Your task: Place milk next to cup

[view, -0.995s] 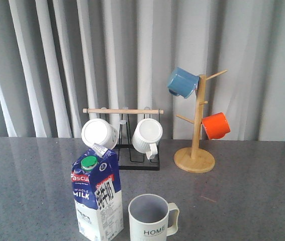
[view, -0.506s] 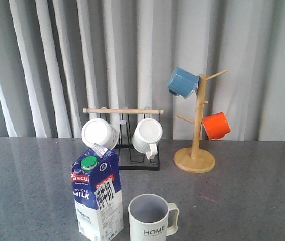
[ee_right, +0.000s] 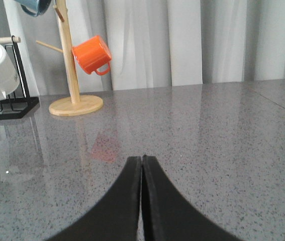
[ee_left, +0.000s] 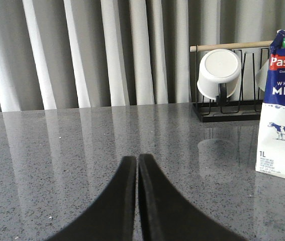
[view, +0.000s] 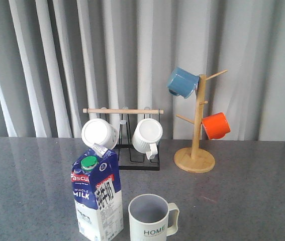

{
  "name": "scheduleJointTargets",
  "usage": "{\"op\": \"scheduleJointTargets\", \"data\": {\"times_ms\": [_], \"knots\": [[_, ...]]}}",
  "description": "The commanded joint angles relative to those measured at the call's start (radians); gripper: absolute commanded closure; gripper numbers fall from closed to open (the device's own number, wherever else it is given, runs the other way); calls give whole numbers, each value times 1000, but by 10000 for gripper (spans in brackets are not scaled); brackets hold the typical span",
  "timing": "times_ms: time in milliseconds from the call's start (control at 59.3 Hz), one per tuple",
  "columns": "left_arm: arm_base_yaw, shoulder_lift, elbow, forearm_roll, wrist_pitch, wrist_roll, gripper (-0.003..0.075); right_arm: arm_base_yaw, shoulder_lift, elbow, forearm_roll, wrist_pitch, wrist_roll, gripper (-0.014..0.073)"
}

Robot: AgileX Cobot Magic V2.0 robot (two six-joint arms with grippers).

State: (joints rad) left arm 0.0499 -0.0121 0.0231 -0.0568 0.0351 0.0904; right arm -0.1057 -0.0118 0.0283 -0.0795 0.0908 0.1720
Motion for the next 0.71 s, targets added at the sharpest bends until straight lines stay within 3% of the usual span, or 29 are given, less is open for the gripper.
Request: {"op": "scheduleJointTargets", "data": {"times_ms": [0, 337, 691], "knots": [[1, -12, -25, -11, -73, -7, 727, -4, -13, 9, -7, -41, 2, 598], [1, -12, -25, -11, -73, -7, 727, -4, -13, 9, -7, -8, 2, 598], [1, -12, -25, -11, -73, -7, 727, -4, -13, 9, -7, -104, 2, 598]]}}
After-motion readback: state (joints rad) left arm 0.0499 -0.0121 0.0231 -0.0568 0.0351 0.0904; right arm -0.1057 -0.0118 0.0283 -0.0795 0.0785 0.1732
